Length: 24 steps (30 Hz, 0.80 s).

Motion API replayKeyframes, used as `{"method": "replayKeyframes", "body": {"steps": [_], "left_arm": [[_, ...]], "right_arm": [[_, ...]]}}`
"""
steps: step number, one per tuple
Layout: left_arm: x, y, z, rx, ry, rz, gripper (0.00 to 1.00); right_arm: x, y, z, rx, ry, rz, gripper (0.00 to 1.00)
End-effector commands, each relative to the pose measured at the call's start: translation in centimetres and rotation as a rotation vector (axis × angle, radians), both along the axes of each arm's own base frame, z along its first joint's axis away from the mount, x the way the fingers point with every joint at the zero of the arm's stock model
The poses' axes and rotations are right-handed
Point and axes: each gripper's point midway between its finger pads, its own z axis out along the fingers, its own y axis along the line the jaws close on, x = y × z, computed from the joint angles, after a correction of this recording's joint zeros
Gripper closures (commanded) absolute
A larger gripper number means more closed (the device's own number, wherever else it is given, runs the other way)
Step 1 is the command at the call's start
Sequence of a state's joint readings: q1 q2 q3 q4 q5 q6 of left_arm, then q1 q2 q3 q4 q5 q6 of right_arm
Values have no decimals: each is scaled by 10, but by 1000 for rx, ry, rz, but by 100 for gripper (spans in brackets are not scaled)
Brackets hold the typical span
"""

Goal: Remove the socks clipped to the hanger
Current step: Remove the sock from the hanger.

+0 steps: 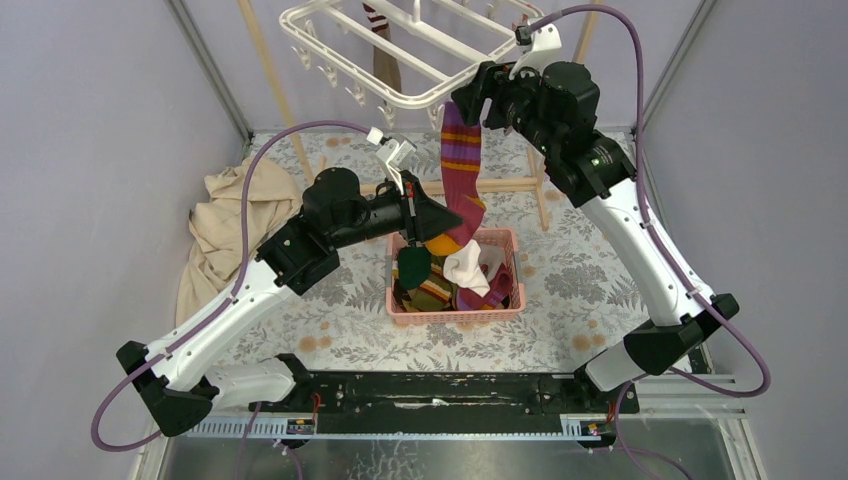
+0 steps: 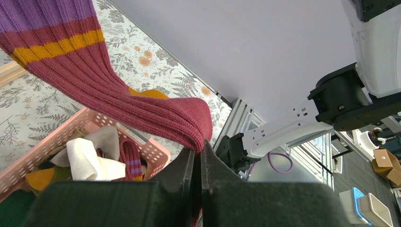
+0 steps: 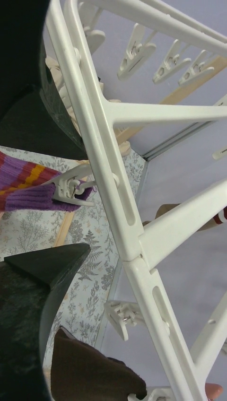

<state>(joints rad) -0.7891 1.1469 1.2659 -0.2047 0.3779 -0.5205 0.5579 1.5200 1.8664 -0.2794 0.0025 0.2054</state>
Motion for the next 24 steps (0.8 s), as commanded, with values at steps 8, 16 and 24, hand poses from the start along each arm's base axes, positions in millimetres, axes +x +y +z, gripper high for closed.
{"method": "replayKeyframes", "body": {"steps": [8, 16, 24], "left_arm": [[-2, 2, 15, -22, -30, -12, 100], [-2, 2, 12, -17, -24, -15, 100], [-3, 4, 9, -14, -23, -9, 100]], "right_arm": [[2, -2, 29, 52, -105, -36, 33], [1, 2, 31, 77, -131, -27, 44], [-2, 7, 30, 80, -136, -5, 73]]}}
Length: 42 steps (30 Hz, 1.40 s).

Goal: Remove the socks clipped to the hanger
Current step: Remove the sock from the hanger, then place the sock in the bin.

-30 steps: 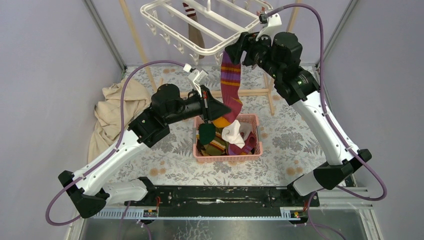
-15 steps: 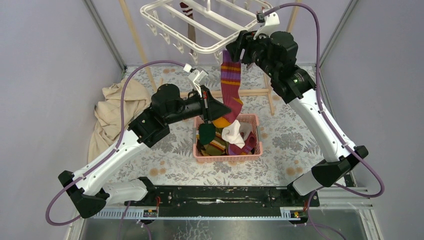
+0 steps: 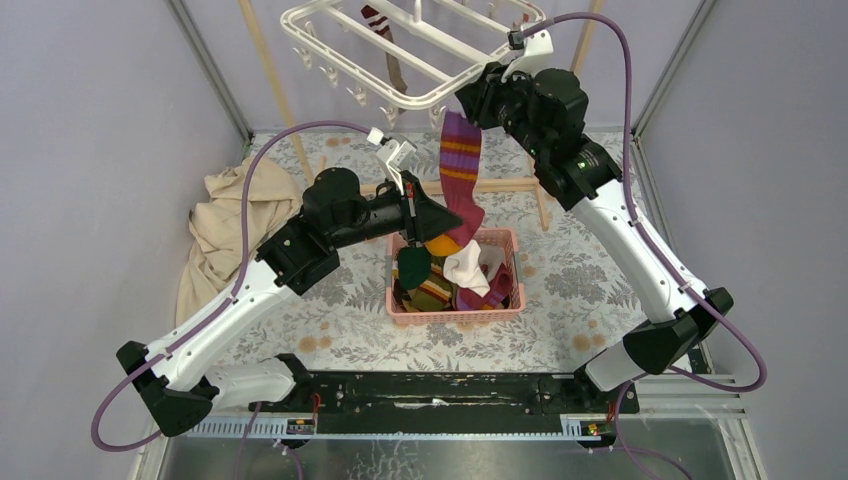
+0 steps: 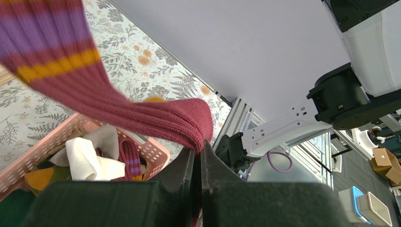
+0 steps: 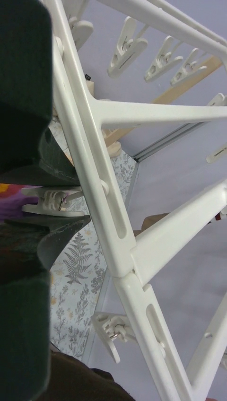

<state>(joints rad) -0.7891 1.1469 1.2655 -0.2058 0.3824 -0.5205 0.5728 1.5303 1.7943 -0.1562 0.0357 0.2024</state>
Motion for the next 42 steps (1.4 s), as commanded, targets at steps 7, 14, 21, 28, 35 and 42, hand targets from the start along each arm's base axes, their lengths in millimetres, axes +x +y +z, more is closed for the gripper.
{"method": "replayKeyframes", "body": {"steps": [7, 14, 21, 28, 35, 42], "left_arm": [[-2, 5, 6, -10, -18, 1, 100], [0, 3, 1, -5, -7, 0, 100], [2, 1, -13, 9, 9, 4, 100], [10, -3, -38, 40, 39, 20, 100], [23, -5, -92, 117, 86, 65, 100], [37, -1, -161, 214, 148, 137, 100]], "right_arm": [[-16, -3, 36, 59, -99, 15, 86], [-17, 0, 30, 54, -83, 29, 50], [-23, -3, 17, 62, -59, 28, 20], [-33, -20, -1, 52, -30, -19, 11], [-29, -39, -34, 26, 46, -82, 7], [-16, -70, -71, 69, 156, -141, 6]]}}
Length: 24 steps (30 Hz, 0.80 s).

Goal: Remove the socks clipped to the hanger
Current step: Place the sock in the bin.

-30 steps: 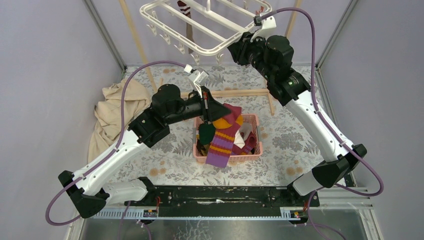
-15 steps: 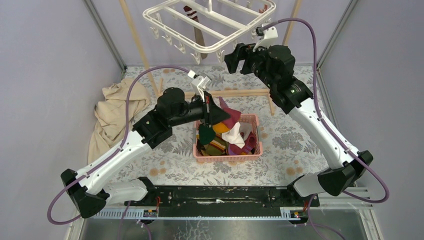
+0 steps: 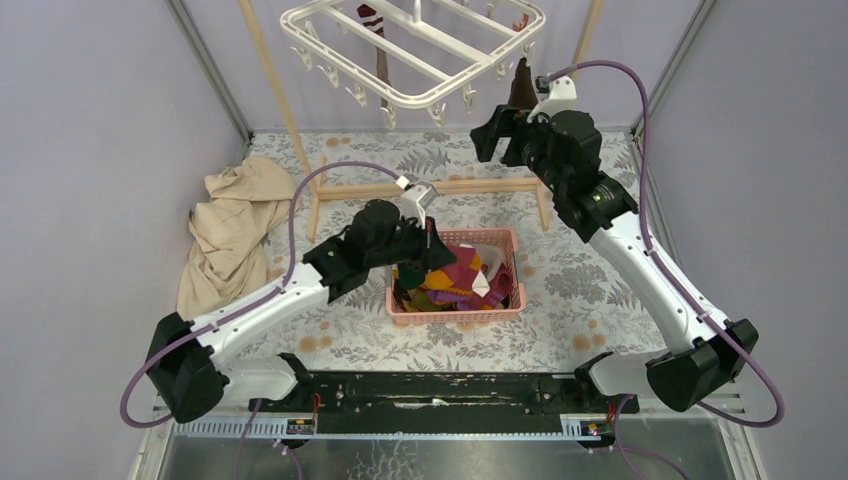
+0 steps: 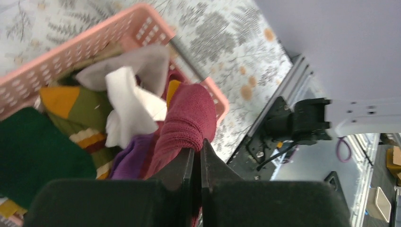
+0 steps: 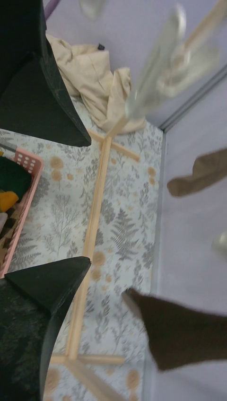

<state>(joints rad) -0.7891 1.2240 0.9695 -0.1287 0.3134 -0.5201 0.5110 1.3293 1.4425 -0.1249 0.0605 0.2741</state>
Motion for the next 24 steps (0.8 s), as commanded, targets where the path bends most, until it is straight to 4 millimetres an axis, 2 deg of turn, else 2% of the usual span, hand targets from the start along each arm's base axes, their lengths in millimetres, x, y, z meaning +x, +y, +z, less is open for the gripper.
{"method": "replayKeyframes", "body": {"steps": [1, 3, 7, 12, 17, 19, 24], "left_arm": [[23, 4, -20, 16, -49, 83, 100], [27, 8, -37, 45, -29, 111, 97], [39, 17, -64, 76, 8, 170, 78], [48, 24, -85, 118, 44, 208, 49], [50, 28, -82, 135, 35, 224, 19], [48, 31, -77, 139, 30, 231, 2], [45, 39, -50, 131, 0, 242, 1]], "right_arm": [[8, -29, -4, 76, 29, -70, 6], [14, -40, -8, 94, 46, -92, 6], [27, -51, -13, 95, 60, -120, 6], [44, -52, -16, 88, 61, -135, 6], [61, -51, -15, 98, 54, -144, 6], [67, -51, -14, 105, 48, -154, 6], [84, -59, -16, 142, 17, -208, 6]]}}
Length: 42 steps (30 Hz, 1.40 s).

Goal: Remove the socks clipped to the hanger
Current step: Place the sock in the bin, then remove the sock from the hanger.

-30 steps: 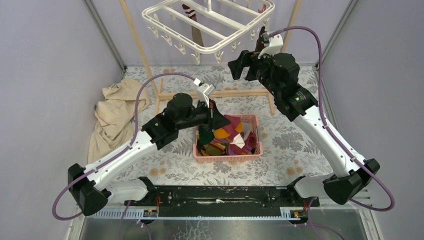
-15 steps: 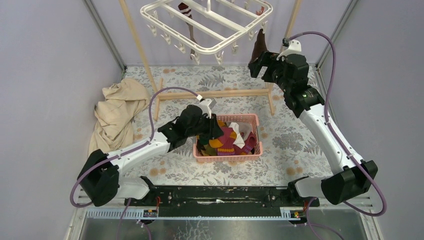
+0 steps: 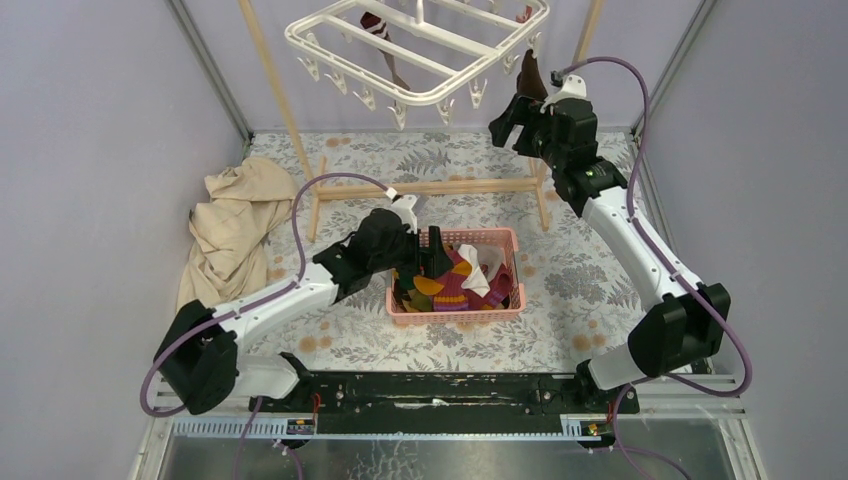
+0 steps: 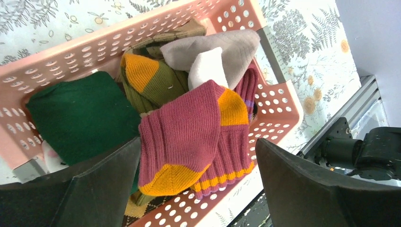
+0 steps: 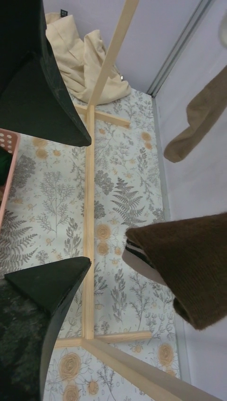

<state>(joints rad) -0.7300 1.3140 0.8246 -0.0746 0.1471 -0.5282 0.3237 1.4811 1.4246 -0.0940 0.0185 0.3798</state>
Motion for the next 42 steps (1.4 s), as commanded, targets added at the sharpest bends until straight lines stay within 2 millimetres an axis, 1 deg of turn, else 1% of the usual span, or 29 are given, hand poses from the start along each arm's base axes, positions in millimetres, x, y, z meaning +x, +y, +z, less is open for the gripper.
{"method": "replayKeyframes", "body": {"steps": [1, 5, 10, 15, 19, 23, 26, 28, 32, 33, 34, 38, 42], "left_arm": [[8, 5, 46, -37, -97, 29, 1], [2, 10, 65, -61, -116, 28, 1], [-9, 17, 79, -96, -122, 36, 1], [-19, 25, 86, -120, -123, 49, 1], [-24, 31, 85, -124, -118, 61, 1], [-27, 34, 85, -129, -119, 61, 1], [-28, 35, 86, -130, -120, 63, 1], [-28, 35, 88, -134, -124, 65, 1], [-28, 35, 92, -142, -131, 64, 1], [-27, 34, 94, -145, -135, 60, 1], [-27, 33, 95, -146, -138, 58, 1], [-24, 29, 102, -153, -150, 49, 1], [-19, 23, 111, -169, -167, 35, 1]], "right_arm": [[21, -10, 49, 85, -164, -65, 6], [34, -14, 43, 131, -185, -82, 10], [51, -12, 40, 194, -202, -73, 15], [64, -2, 41, 267, -218, -6, 18], [71, -7, 37, 278, -212, -33, 21], [76, -7, 35, 289, -218, -11, 29], [77, -8, 36, 302, -224, -3, 41], [76, -9, 39, 311, -231, 9, 53], [67, -9, 48, 326, -249, 33, 70], [64, -8, 49, 329, -249, 41, 79], [60, -9, 51, 331, -252, 45, 85], [44, -10, 57, 340, -251, 78, 93], [23, -2, 63, 352, -238, 165, 95]]}}
